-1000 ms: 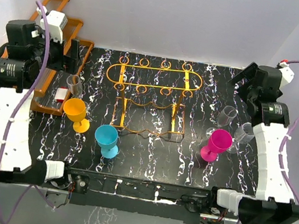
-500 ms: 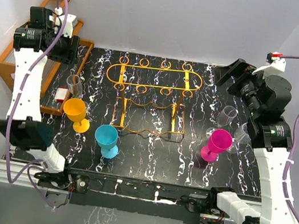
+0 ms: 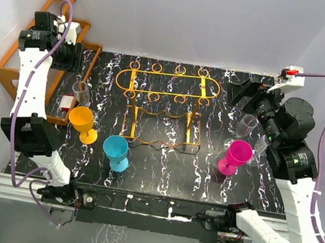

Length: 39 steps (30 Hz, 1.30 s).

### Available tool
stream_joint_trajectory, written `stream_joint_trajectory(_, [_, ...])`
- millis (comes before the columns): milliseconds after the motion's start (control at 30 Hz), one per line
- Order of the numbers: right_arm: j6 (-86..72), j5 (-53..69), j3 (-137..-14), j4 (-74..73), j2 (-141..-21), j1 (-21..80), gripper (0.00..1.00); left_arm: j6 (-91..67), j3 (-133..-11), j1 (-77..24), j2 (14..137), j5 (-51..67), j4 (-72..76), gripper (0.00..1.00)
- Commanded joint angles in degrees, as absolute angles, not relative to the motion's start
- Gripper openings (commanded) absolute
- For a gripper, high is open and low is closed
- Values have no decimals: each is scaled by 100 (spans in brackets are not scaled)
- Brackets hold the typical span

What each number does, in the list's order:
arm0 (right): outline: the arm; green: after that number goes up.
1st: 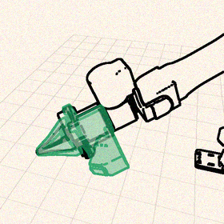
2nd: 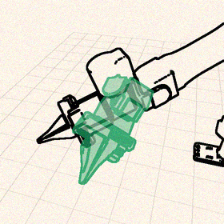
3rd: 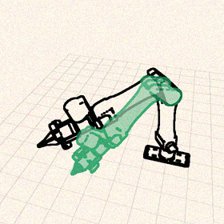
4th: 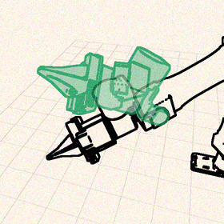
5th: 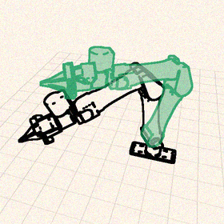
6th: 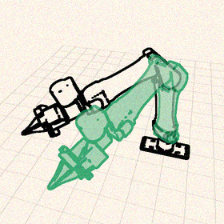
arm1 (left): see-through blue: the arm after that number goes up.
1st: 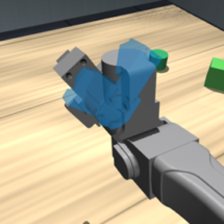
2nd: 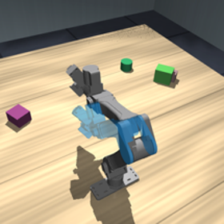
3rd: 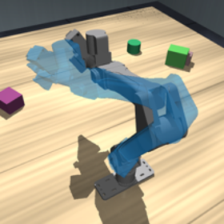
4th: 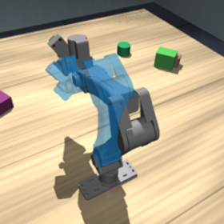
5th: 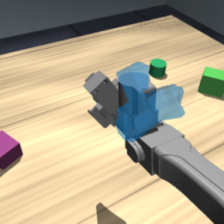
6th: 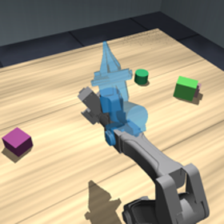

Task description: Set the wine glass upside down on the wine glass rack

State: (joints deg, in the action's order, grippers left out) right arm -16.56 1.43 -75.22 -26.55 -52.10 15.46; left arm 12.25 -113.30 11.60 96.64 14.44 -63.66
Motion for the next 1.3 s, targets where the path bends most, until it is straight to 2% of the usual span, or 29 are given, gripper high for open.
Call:
stream_joint_trajectory(0, [-1407,-95,-7649,-2276,-5132,1647,98,1220,-10726,1160,9586,1004,-6033,53])
stream_joint_trajectory(567, [-1601,-367,-7671,-2259,-5115,1651,98,1550,-8933,986,9405,885,-5157,51])
stream_joint_trajectory(600, [-1604,-350,-7696,-2261,-5119,1652,98,1562,-8849,960,9385,880,-5120,46])
stream_joint_trajectory(633, [-1612,-339,-7711,-2263,-5119,1652,98,1577,-8782,933,9362,860,-5090,33])
stream_joint_trajectory(667, [-1620,-332,-7719,-2265,-5126,1650,98,1575,-8706,910,9357,804,-5063,9])
stream_joint_trajectory(700, [-1630,-314,-7730,-2260,-5131,1652,98,1586,-8680,899,9362,783,-5058,0])
stream_joint_trajectory(767, [-1628,-282,-7727,-2259,-5139,1645,98,1611,-8675,882,9330,742,-5047,0])
stream_joint_trajectory(900, [-1612,-270,-7777,-2268,-5188,1647,98,1667,-9240,785,9134,490,-5108,0])
stream_joint_trajectory(1033, [-1641,-287,-7909,-2273,-5291,1650,98,1691,-10828,618,9044,215,-5241,0])
stream_joint_trajectory(1167, [-1695,-152,-8155,-2220,-5417,1651,98,1746,-12128,489,9002,176,-4899,0])
stream_joint_trajectory(1267, [-1719,-60,-8316,-2148,-5499,1645,98,1754,-12396,379,8845,255,-4289,0])
